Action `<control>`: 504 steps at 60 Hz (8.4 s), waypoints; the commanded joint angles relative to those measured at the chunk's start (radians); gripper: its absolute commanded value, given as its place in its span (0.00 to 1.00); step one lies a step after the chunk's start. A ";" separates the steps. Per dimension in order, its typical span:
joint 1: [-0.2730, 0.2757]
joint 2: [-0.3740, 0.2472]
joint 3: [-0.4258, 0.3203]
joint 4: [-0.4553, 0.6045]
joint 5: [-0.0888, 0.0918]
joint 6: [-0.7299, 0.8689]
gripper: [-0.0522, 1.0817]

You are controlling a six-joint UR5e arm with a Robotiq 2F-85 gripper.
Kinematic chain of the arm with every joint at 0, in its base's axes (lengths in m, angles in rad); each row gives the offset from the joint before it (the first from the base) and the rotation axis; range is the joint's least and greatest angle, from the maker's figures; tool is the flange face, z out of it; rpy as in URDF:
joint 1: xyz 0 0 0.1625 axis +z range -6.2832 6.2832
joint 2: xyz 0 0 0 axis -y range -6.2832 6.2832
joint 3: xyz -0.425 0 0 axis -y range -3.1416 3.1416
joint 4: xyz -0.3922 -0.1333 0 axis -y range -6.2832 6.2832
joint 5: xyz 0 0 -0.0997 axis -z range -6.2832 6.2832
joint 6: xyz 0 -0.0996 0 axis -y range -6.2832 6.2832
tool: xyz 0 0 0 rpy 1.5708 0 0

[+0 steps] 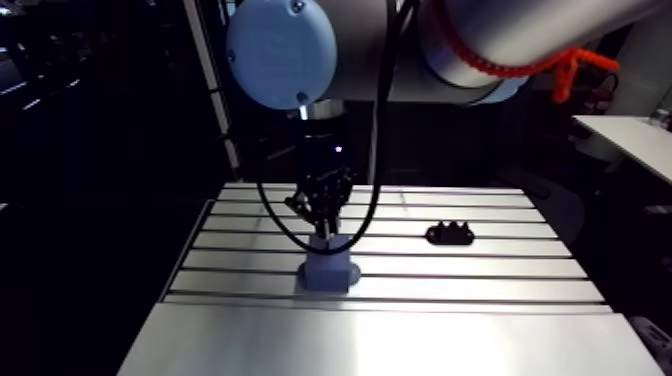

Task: Pick up the M10 bolt and insert it into the hex recess until seated.

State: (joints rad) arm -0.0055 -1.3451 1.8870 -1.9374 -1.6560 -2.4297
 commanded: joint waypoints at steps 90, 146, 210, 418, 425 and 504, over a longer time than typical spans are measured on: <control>-0.001 0.001 0.010 0.002 -0.001 -0.030 0.85; 0.001 0.008 0.005 0.004 -0.001 -0.032 0.85; 0.001 -0.004 0.041 -0.010 0.004 -0.079 0.05; -0.047 -0.036 0.136 -0.188 0.077 -0.098 0.54; -0.045 -0.035 0.134 -0.188 0.075 -0.096 0.55; -0.039 -0.035 0.137 -0.190 0.077 -0.081 0.57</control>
State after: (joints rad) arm -0.0469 -1.3809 2.0225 -2.1266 -1.5793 -2.5129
